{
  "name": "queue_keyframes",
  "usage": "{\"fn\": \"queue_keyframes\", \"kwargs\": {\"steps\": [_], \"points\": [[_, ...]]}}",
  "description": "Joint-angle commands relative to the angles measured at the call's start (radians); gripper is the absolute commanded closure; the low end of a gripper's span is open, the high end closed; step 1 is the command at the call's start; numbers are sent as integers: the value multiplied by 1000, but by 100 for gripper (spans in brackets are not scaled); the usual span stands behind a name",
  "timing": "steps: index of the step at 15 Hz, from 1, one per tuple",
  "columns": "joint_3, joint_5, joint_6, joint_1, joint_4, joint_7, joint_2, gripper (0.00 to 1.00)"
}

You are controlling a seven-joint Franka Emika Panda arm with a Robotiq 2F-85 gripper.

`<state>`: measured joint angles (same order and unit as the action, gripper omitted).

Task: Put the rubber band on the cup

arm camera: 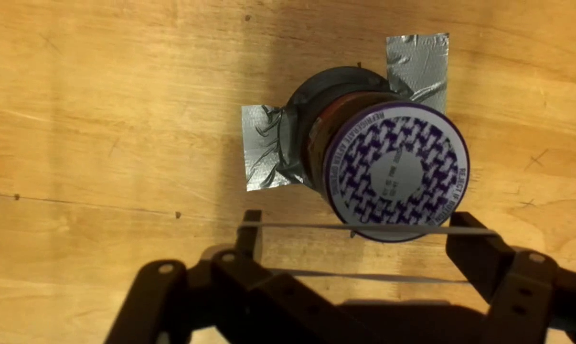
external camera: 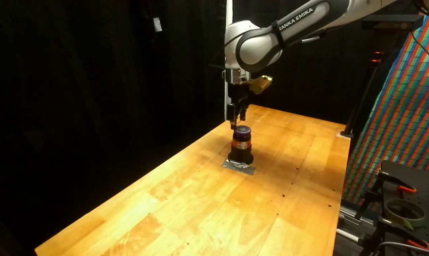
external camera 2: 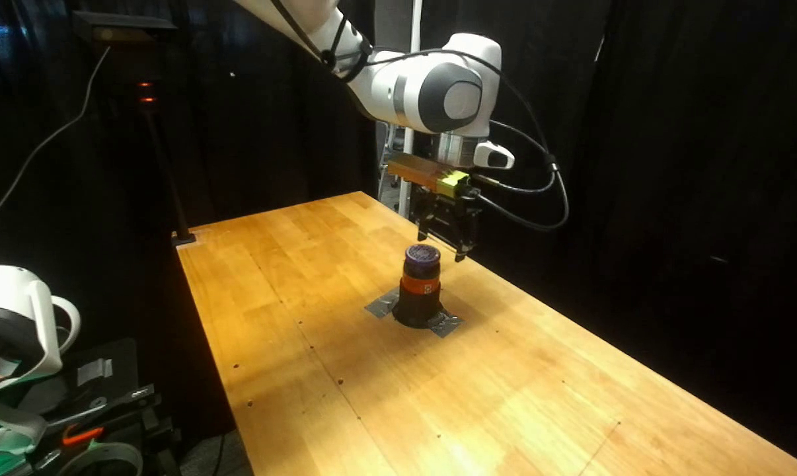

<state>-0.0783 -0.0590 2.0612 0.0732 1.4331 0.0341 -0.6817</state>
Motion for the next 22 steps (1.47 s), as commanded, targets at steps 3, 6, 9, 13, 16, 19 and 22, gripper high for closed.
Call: {"fn": "queue_keyframes", "kwargs": {"steps": [3,6,9,13,16,19,22], "points": [[-20,67,-117,-13,-151,72,-110,0],[-17,73,-142,-11,-165,81,-127,0],[-20,73,-150,-7,-170,83,-134,0],[-27,72,-168,-2,-146,88,-119,0],[-26,68,-185,1,-110,86,-96,0],[-26,69,-197,-1,-82,86,-81,0],[-19,63,-185,-1,-15,76,-45,0]]}}
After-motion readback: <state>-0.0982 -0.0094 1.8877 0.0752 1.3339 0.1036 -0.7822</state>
